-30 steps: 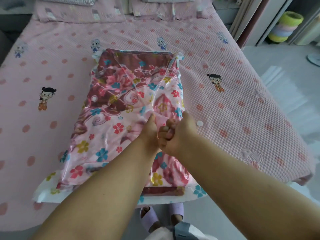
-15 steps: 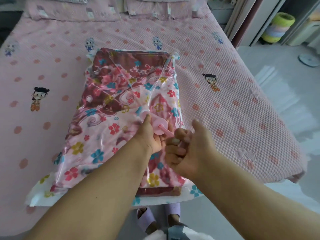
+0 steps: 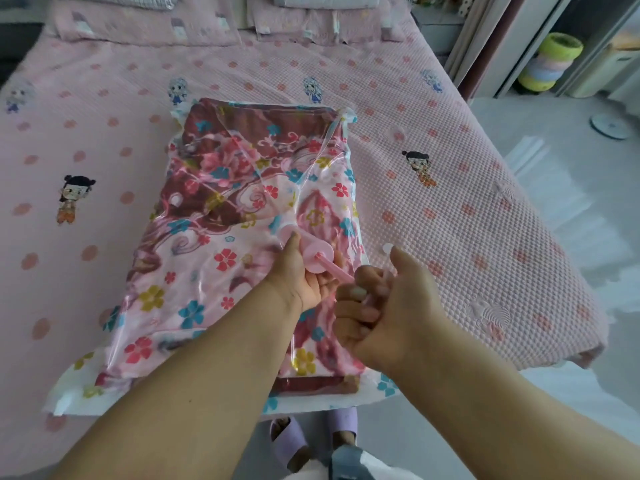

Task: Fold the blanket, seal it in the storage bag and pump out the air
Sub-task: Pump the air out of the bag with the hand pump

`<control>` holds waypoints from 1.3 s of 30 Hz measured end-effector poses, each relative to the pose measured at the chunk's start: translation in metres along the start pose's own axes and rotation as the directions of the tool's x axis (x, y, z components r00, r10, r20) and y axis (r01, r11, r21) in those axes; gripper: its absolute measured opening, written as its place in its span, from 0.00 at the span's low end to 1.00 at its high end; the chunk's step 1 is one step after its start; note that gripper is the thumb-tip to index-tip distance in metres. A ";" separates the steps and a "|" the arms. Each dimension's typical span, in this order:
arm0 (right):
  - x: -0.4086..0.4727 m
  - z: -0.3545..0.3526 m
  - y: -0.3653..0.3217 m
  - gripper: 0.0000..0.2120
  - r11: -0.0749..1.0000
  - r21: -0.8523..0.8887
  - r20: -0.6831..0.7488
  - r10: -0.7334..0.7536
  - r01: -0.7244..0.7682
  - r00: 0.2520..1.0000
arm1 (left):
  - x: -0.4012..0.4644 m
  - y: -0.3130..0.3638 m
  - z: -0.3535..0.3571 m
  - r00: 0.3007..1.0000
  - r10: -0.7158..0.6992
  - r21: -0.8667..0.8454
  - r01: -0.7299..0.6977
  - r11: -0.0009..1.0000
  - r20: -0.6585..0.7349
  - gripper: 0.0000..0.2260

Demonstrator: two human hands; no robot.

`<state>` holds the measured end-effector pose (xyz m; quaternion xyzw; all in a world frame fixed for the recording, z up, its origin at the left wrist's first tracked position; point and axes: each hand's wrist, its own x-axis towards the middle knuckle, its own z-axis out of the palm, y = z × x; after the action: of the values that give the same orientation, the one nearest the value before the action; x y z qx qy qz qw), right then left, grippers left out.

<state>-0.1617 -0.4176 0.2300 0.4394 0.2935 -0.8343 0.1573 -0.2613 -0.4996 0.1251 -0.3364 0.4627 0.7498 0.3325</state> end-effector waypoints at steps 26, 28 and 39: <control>0.029 0.022 -0.005 0.30 0.998 0.052 -0.023 -0.023 0.025 0.999 | -0.003 -0.001 0.006 0.999 -0.025 0.050 0.023 0.998 0.040 0.27; 0.040 0.028 -0.004 0.30 0.996 -0.046 -0.024 -0.081 0.080 0.996 | 0.000 -0.002 0.003 0.998 -0.047 -0.004 0.047 0.999 0.035 0.30; 0.043 0.032 -0.006 0.28 0.999 0.030 -0.052 -0.042 0.044 0.998 | -0.007 0.001 0.007 0.999 -0.035 0.060 0.033 0.998 0.027 0.25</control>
<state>-0.2099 -0.4332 0.2113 0.4566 0.2937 -0.8305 0.1249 -0.2597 -0.4947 0.1332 -0.3236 0.4746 0.7345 0.3615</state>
